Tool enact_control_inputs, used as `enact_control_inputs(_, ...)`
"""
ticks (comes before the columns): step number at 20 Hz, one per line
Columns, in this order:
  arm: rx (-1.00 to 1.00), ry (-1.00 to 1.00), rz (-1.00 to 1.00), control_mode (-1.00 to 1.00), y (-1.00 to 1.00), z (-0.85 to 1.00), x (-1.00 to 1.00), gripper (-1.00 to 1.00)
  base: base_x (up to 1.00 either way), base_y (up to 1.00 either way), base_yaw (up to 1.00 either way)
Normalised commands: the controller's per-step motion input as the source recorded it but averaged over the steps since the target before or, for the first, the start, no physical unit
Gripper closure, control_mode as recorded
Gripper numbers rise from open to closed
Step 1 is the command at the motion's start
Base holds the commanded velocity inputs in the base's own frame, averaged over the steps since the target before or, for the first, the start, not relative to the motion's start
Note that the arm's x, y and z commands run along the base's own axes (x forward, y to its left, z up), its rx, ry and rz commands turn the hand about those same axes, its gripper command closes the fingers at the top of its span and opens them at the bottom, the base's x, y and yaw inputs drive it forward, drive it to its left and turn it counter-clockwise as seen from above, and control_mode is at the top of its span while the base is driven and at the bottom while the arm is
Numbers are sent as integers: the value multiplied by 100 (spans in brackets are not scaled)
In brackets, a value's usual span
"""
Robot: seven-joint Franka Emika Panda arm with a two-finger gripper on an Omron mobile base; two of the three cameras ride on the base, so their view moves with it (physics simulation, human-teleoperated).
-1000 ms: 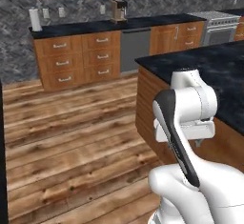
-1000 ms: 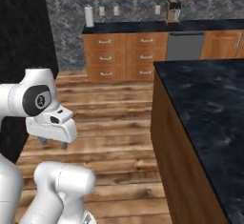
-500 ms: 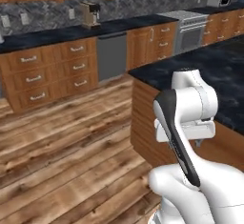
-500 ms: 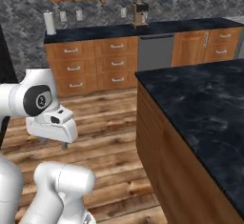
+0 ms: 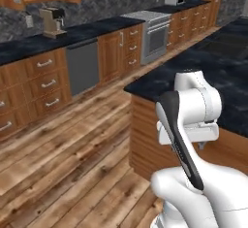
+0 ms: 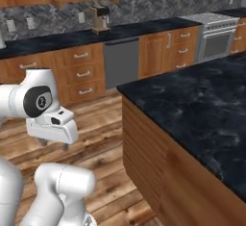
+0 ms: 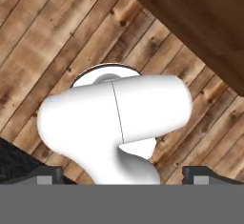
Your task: Pick up the bowls from the cabinet and place each bowl in front of a stool on the dining counter.
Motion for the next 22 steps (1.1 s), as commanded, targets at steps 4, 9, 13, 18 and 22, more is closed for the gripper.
enact_control_inputs(4,0,0,0,100,0,0,0,-100,100,100,-41)
enact_control_inputs(9,0,0,0,100,0,0,0,-100,100,100,-32)
enact_control_inputs(13,0,0,0,100,0,0,0,-100,100,100,-27)
enact_control_inputs(18,0,0,0,100,0,0,0,-100,95,100,-25)
enact_control_inputs(22,0,0,0,100,0,0,0,-100,92,100,-26)
